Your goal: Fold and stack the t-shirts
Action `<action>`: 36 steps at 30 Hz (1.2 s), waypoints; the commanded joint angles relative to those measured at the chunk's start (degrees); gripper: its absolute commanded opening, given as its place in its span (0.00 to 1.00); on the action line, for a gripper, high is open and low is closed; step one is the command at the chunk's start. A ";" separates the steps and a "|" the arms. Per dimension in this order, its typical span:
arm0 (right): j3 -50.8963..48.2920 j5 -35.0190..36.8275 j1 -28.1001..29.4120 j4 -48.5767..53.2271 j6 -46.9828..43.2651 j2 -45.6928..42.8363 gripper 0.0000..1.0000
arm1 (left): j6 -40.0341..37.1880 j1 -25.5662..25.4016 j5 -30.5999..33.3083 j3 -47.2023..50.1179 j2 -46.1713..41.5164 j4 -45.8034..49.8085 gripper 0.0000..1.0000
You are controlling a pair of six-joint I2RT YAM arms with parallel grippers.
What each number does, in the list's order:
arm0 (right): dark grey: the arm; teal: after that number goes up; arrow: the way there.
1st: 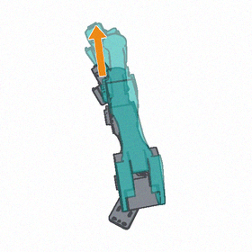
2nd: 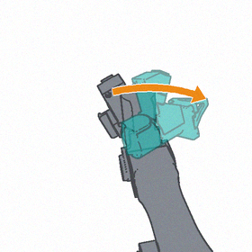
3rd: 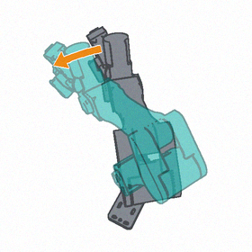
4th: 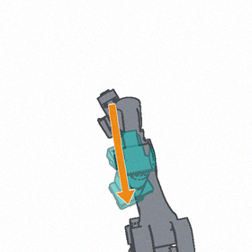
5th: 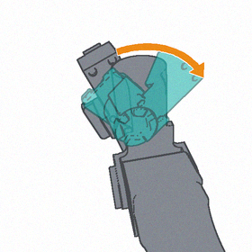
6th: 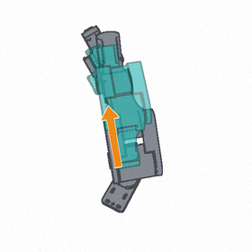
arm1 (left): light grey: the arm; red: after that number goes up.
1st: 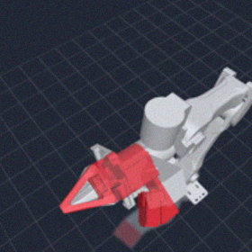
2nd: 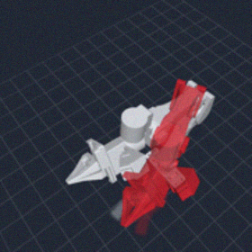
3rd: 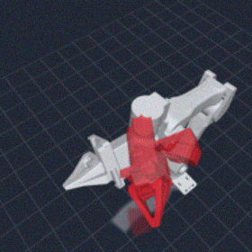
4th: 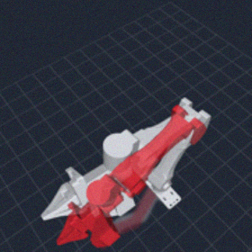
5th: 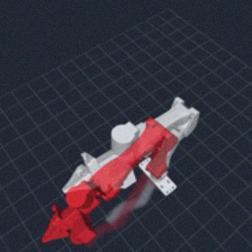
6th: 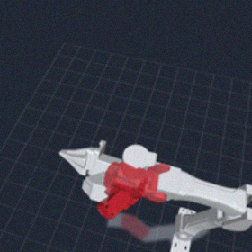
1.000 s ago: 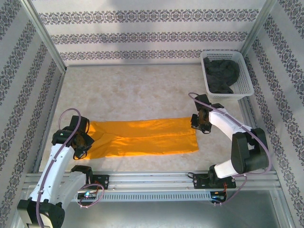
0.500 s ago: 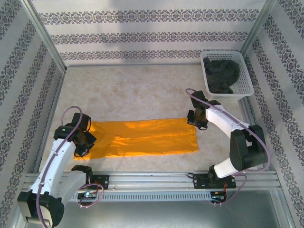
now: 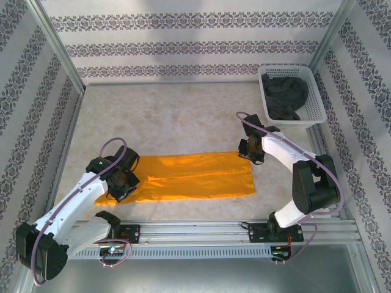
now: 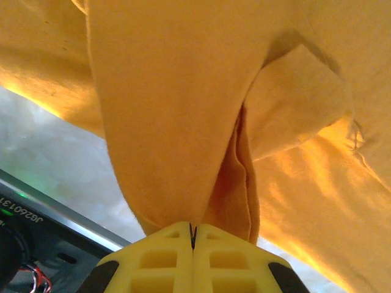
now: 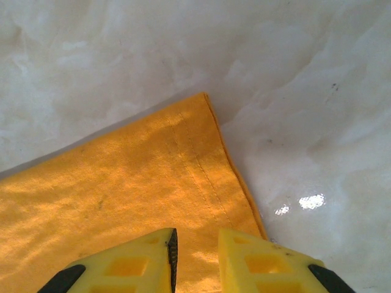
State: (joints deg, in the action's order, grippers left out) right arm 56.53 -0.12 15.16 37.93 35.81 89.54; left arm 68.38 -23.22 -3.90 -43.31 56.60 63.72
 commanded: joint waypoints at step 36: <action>10.79 -6.65 7.34 0.39 9.98 15.51 0.27 | -12.10 30.98 -1.07 -8.46 27.46 -28.69 0.32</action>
State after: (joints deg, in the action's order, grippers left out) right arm 64.51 -7.14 22.72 36.36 42.92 102.76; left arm 58.83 4.49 -3.53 -53.41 81.95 39.83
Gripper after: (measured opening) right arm 0.269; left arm 0.327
